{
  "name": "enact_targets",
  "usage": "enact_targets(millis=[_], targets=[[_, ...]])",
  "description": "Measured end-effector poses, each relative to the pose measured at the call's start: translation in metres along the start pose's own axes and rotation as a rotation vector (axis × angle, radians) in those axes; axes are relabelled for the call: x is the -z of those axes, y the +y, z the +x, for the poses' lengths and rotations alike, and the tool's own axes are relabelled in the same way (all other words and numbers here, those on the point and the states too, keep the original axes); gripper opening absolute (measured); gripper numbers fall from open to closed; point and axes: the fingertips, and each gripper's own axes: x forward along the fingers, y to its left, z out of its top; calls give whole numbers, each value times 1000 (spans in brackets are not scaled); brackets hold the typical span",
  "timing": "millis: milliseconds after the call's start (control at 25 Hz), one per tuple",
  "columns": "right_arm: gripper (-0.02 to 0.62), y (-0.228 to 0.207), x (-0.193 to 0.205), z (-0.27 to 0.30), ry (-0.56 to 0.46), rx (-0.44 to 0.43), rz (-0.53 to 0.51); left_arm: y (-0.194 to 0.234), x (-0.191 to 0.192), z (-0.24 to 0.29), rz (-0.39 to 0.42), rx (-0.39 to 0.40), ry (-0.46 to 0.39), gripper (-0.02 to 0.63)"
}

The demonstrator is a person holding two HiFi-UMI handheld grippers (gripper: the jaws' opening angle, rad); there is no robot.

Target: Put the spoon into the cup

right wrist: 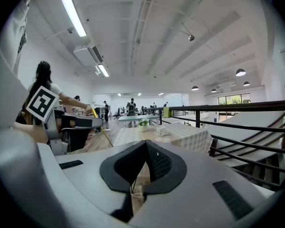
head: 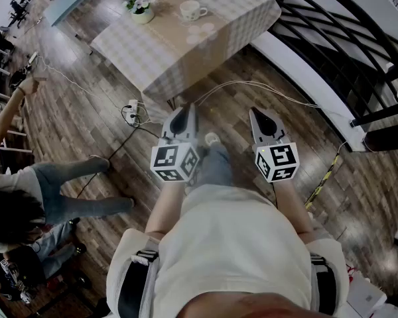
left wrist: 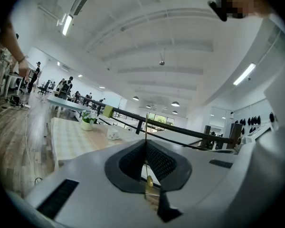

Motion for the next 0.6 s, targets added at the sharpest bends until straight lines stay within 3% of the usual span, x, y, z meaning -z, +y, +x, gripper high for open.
enact_targets(millis=[600], targets=[[0,72,-6,-57,-54,-57,-30,-6,-8,-99,19,-34,-50,5]])
